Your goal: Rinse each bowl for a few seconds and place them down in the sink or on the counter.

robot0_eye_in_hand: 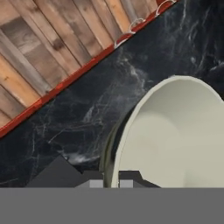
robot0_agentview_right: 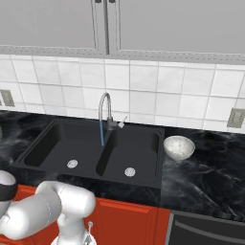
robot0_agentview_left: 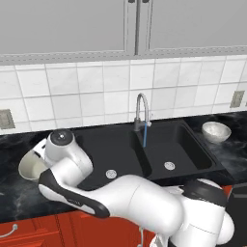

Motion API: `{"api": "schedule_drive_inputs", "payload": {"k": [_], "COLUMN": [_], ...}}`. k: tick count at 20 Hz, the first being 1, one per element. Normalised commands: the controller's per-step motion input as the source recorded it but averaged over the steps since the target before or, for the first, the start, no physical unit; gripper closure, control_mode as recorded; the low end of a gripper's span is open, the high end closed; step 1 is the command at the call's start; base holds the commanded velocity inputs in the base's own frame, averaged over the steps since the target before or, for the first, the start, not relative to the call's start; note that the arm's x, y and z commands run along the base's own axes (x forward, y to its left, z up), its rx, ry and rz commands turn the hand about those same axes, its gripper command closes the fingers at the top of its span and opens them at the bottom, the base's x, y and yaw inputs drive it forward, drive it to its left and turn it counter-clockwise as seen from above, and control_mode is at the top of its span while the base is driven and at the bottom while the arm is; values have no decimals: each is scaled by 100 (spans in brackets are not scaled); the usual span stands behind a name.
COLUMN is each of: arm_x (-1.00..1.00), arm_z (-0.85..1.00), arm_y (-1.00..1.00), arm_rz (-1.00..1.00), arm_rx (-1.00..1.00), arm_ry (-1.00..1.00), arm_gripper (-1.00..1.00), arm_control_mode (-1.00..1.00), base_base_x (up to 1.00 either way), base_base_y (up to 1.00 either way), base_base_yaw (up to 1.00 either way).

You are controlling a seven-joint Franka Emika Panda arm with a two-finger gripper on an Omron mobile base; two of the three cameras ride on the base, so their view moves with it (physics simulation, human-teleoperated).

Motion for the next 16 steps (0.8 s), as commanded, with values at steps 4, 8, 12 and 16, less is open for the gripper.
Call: {"api": "schedule_drive_inputs", "payload": {"k": [4,8,12,16], "arm_x": [5,3,0,0], "arm_z": [21,17,11,7], "arm_y": [-13,-16,-20,-25], "arm_rz": [-18,-19,-18,-17], "arm_rx": [0,1,3,3], "arm_ry": [0,0,0,1], "arm_gripper": [100,100,100,100], "arm_control_mode": [-100,-100,-100,-100], "base_base_x": [0,0,0,0], "base_base_y": [0,0,0,0], "base_base_yaw": [0,0,0,0]}}
